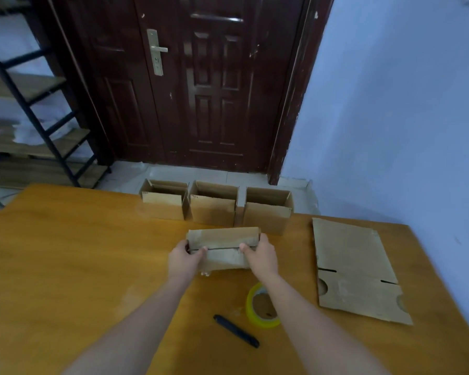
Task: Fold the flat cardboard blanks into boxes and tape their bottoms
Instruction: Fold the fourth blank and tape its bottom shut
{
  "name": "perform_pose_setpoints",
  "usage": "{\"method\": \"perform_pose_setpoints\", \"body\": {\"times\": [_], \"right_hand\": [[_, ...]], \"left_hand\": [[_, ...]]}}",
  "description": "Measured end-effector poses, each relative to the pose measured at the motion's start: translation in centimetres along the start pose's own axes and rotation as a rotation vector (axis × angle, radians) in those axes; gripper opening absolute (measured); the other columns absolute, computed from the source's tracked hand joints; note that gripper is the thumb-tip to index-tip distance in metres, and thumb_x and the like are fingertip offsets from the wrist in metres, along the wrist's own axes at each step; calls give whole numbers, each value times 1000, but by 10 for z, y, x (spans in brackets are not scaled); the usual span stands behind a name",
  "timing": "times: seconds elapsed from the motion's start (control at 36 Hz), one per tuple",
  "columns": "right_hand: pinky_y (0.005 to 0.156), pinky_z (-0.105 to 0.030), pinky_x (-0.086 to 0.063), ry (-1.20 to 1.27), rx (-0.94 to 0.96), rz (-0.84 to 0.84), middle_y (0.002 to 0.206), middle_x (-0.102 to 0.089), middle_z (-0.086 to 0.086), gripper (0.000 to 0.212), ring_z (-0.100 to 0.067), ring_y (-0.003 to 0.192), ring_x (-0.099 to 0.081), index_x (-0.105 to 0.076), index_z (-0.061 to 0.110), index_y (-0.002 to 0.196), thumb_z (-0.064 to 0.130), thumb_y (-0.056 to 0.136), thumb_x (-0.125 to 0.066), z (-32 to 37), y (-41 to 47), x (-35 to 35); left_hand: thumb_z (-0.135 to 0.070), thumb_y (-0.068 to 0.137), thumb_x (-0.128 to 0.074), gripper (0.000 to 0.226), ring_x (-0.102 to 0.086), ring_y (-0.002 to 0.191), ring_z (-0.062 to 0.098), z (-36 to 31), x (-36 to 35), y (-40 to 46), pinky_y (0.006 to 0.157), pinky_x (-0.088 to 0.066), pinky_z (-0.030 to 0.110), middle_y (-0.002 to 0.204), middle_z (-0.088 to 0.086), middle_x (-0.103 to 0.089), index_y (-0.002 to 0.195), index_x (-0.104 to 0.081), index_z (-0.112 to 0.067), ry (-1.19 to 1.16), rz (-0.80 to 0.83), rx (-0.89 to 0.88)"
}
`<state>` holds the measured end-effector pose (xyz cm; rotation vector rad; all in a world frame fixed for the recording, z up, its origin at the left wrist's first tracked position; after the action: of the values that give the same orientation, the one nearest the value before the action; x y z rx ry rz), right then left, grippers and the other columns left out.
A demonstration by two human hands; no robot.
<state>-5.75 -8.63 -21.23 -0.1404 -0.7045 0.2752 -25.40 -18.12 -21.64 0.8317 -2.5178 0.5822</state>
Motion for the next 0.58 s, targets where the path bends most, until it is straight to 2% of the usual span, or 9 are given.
{"method": "perform_pose_setpoints", "body": {"times": [0.06,0.11,0.19,0.25,0.31,0.36,0.44,0.53,0.58], "right_hand": [[89,-38,-52,68,3,18,122,-54,-4,56,-21,109,-56,-41,12,129,36,85,-66,-1,-1,2],[93,-42,-51,133,-2,39,125,-51,-4,62,-23,114,-53,-38,13,131,34,82,-70,-3,0,3],[98,-42,-48,222,-7,91,127,-47,-3,65,-22,118,-50,-35,16,131,26,79,-74,-4,-1,5],[105,-42,-42,241,2,129,136,-39,-4,79,-23,125,-43,-29,14,140,20,78,-76,-3,-1,7],[111,-42,-34,224,21,175,140,-30,-4,91,-24,131,-35,-21,12,147,18,76,-78,-1,-3,8],[112,-41,-32,205,44,224,135,-29,-3,92,-23,130,-33,-19,12,148,17,77,-77,2,-7,9],[111,-40,-33,177,82,277,124,-30,1,88,-21,125,-36,-24,13,147,17,77,-77,3,-12,12],[109,-39,-34,192,134,303,125,-32,1,87,-16,120,-36,-29,16,143,12,73,-80,3,-16,18],[106,-32,-37,206,163,317,126,-33,2,84,-13,119,-36,-32,20,140,10,72,-80,4,-18,22]], "left_hand": [[-28,85,-69,41,-55,84,19,-3,5,-4,66,-46,27,97,0,-57,119,-54,-10,-64,1,3],[-25,83,-72,43,-56,87,21,-5,8,-6,67,-47,27,101,2,-56,118,-50,-9,-111,20,4],[-19,82,-72,46,-57,94,22,-8,12,-7,72,-50,31,107,5,-55,119,-46,-9,-208,72,-9],[-27,89,-65,44,-56,96,23,-8,14,-8,76,-50,35,111,8,-54,124,-46,-9,-275,105,20],[-36,94,-54,40,-54,93,24,-8,16,-10,79,-50,42,105,6,-54,122,-49,-7,-346,103,66],[-43,95,-48,39,-55,88,24,-9,18,-13,78,-51,46,99,7,-55,113,-53,-9,-366,94,96],[-52,92,-49,45,-54,79,21,-6,20,-17,69,-48,39,91,5,-56,108,-53,-11,-368,100,198],[-58,87,-52,50,-55,84,25,3,16,-18,73,-44,39,97,8,-60,108,-56,-13,-412,168,362],[-57,85,-56,51,-56,86,26,7,15,-21,69,-43,36,99,9,-60,112,-55,-15,-408,242,431]]}}
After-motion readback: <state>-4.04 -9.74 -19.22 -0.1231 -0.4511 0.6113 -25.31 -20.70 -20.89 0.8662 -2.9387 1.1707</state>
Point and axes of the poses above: each hand's wrist, its own y-axis towards the middle knuckle, its own x-axis out of the back of the hand, z = x × y, the point moved 7 cm from there along y, towards the middle knuckle
